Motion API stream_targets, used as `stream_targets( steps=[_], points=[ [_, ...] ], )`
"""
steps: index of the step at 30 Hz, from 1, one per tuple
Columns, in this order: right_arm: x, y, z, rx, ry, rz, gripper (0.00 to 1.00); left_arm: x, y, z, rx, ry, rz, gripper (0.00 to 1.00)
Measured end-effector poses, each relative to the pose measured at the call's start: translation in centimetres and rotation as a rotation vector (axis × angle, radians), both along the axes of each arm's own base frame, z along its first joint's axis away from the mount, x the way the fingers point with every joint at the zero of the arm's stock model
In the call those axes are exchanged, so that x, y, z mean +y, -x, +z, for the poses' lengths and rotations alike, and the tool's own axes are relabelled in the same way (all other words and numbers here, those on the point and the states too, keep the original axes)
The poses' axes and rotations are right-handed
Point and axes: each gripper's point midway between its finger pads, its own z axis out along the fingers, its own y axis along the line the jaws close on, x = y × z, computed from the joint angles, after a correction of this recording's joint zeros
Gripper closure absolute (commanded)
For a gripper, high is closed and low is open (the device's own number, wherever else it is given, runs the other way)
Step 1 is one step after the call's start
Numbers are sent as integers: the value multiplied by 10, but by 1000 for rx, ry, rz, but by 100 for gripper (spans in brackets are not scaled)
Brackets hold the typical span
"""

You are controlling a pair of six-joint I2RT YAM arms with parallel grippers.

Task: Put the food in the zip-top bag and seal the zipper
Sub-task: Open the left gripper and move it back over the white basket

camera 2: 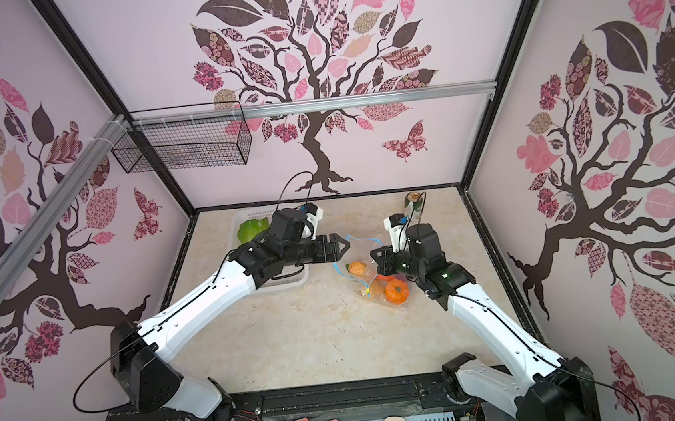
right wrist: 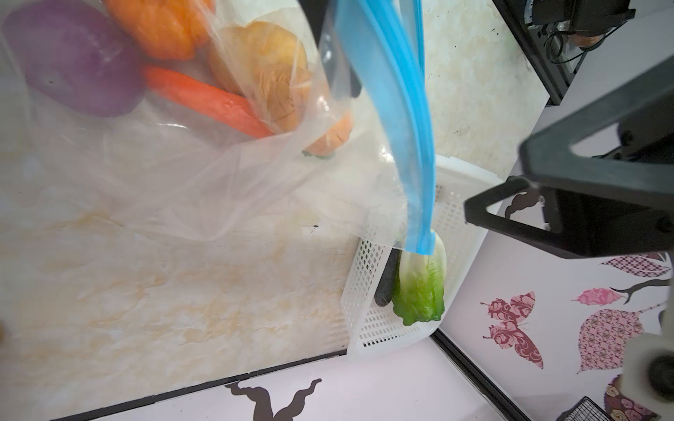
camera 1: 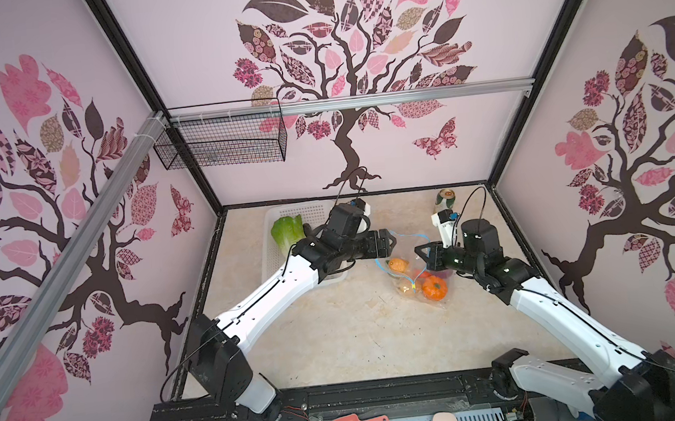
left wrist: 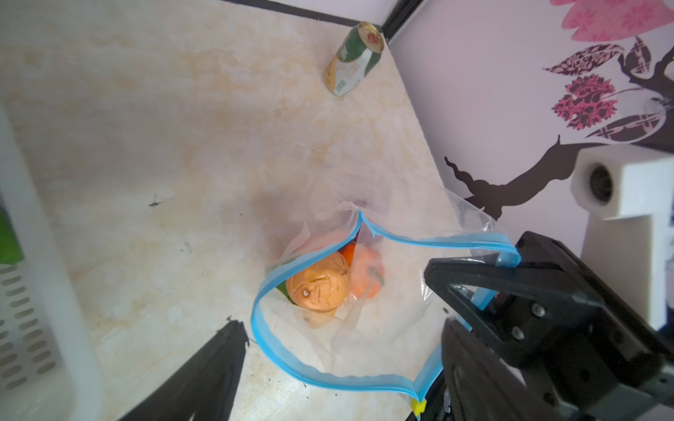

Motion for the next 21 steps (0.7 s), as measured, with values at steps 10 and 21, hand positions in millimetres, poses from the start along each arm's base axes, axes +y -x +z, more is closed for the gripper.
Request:
stream_targets(
  steps=[10, 21],
  points=[
    [9, -24, 25, -19, 29, 18, 100, 75, -38, -20, -18, -85, 198, 20],
    [1, -32, 19, -46, 72, -28, 100, 124, -89, -45, -158, -343, 425, 33]
  ],
)
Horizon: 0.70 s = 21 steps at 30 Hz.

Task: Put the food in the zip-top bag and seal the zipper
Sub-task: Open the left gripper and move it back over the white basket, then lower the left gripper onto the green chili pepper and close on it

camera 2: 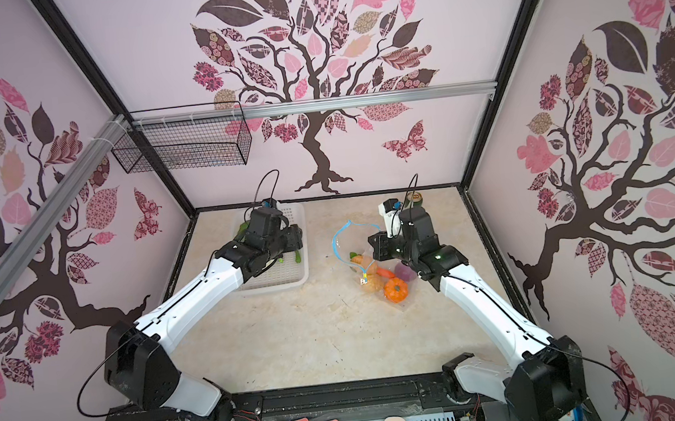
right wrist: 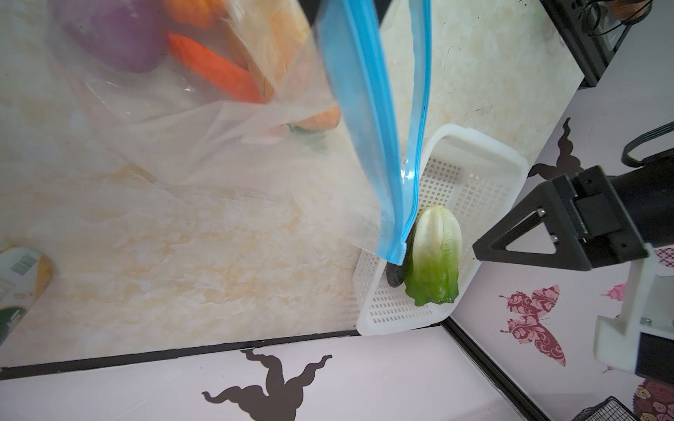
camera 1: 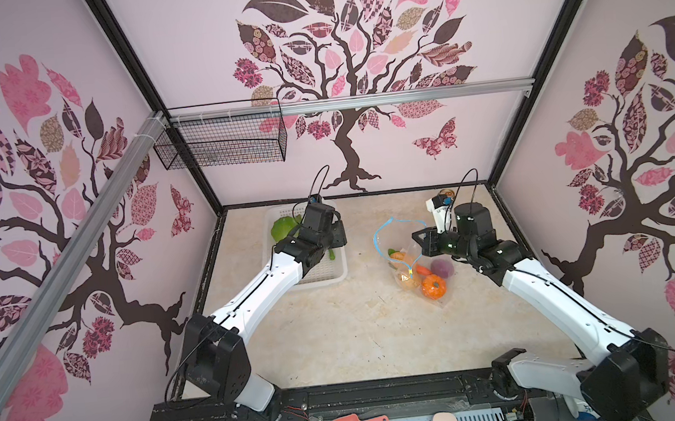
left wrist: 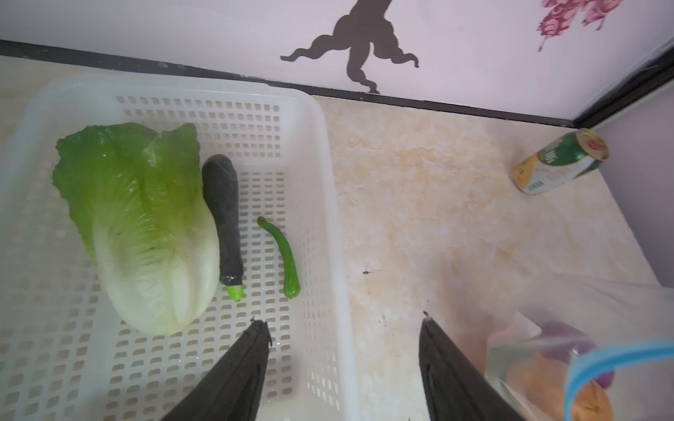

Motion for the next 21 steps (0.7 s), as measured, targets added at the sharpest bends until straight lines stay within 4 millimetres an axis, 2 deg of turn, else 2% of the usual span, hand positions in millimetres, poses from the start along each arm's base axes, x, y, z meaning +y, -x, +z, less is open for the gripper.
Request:
stream_targets(
  steps=[5, 9, 15, 21],
  points=[
    [-5, 1, -4, -14, 7, -22, 100, 12, -21, -47, 60, -89, 74, 34],
    [-8, 1, -10, -8, 19, -37, 100, 27, -33, -78, 121, -75, 126, 36],
    [-8, -1, -11, -10, 22, -42, 100, 44, -51, -100, 174, 42, 178, 38],
    [-7, -5, -16, 1, 26, -42, 100, 34, -55, -127, 238, 62, 148, 41]
  ],
)
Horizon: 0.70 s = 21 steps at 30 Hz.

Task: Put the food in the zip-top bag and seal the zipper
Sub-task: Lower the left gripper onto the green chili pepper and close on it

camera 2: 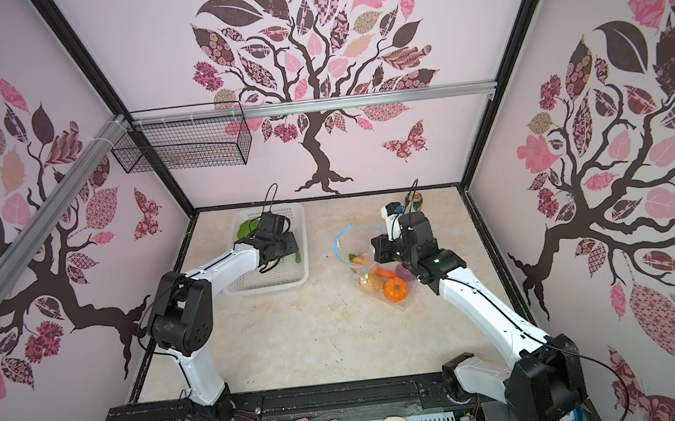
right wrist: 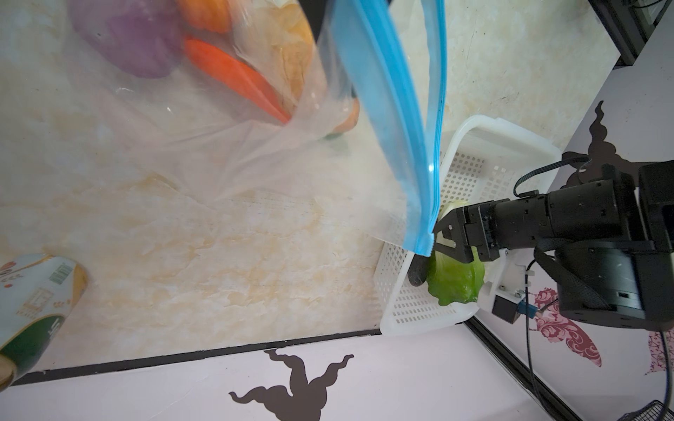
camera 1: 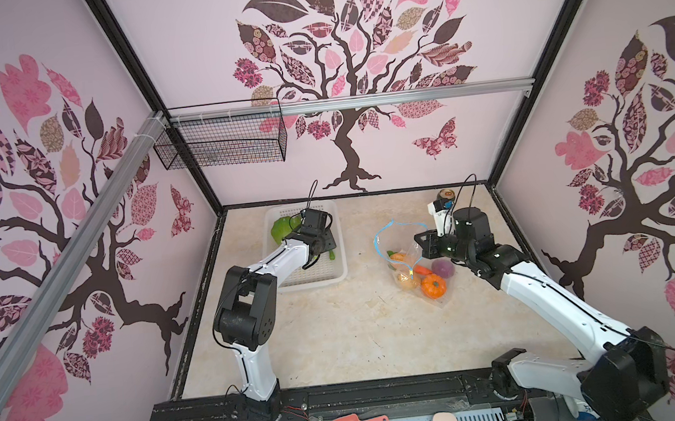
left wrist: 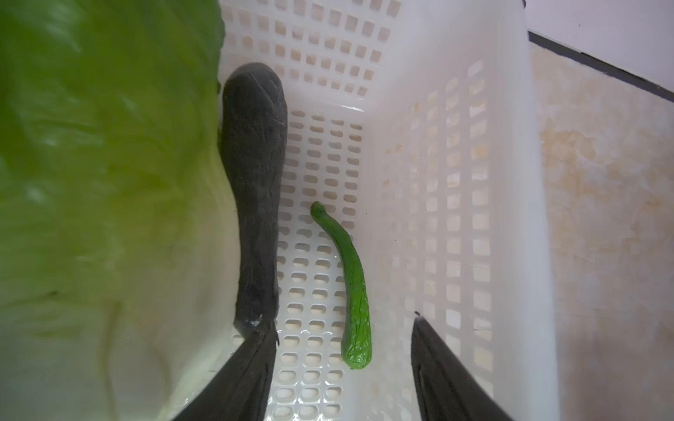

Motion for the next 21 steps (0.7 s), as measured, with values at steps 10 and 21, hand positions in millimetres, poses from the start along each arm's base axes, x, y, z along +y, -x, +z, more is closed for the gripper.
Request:
stream_targets(
  steps=[10, 21],
  points=[
    [0, 0, -1, 2, 1, 0, 100, -6, -19, -32, 43, -26, 6, 45],
    [5, 1, 1, 1, -15, 24, 100, -7, -31, -57, 79, -59, 18, 47]
  ],
)
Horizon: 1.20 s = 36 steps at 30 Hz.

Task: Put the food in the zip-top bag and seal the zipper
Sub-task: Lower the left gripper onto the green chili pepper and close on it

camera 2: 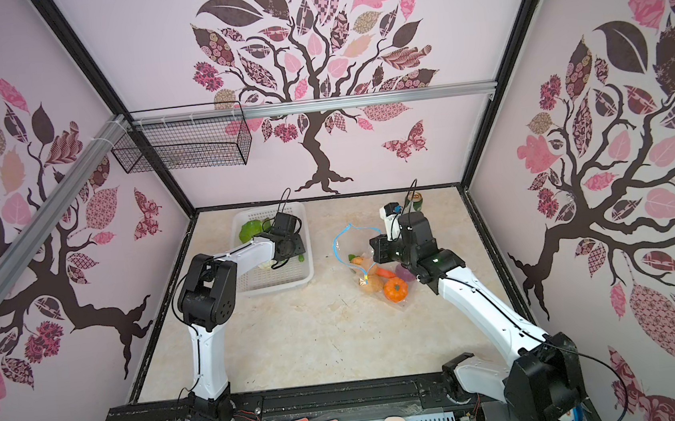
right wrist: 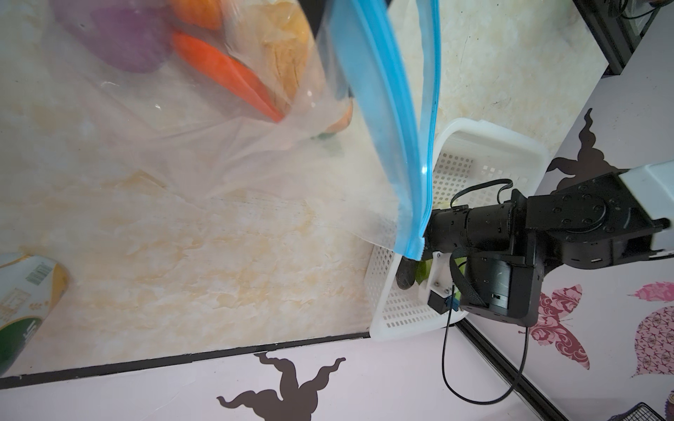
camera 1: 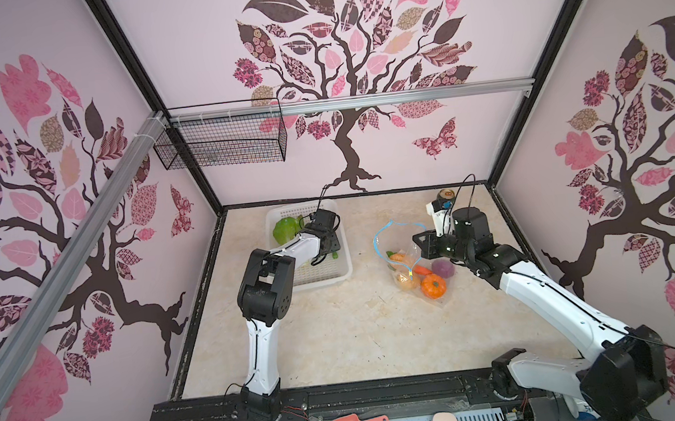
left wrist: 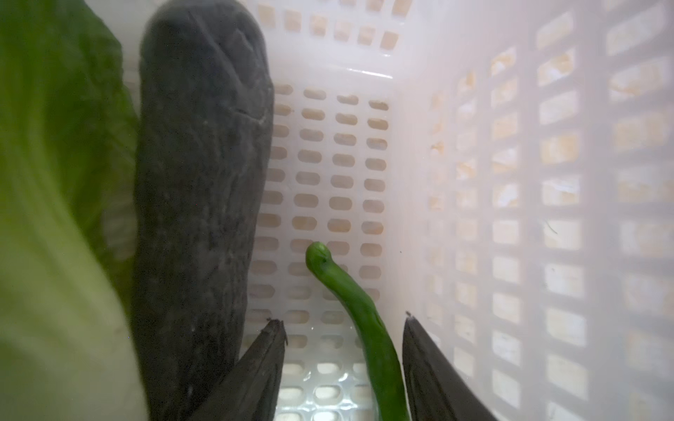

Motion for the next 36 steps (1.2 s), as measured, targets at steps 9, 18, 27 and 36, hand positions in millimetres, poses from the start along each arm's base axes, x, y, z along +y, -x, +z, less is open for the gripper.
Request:
stream_targets(
  steps=[9, 18, 27, 36],
  points=[
    [0, 0, -1, 1, 0, 0, 100, 1, 1, -1, 5, -8, -1, 64],
    [0, 0, -2, 3, 1, 0, 100, 3, 1, -2, 5, -18, 0, 59],
    [0, 0, -2, 3, 2, 0, 100, 4, 2, -3, 7, -31, -12, 77],
    [0, 0, -1, 2, 2, -1, 100, 5, 3, 0, -7, -32, -14, 89]
  ],
)
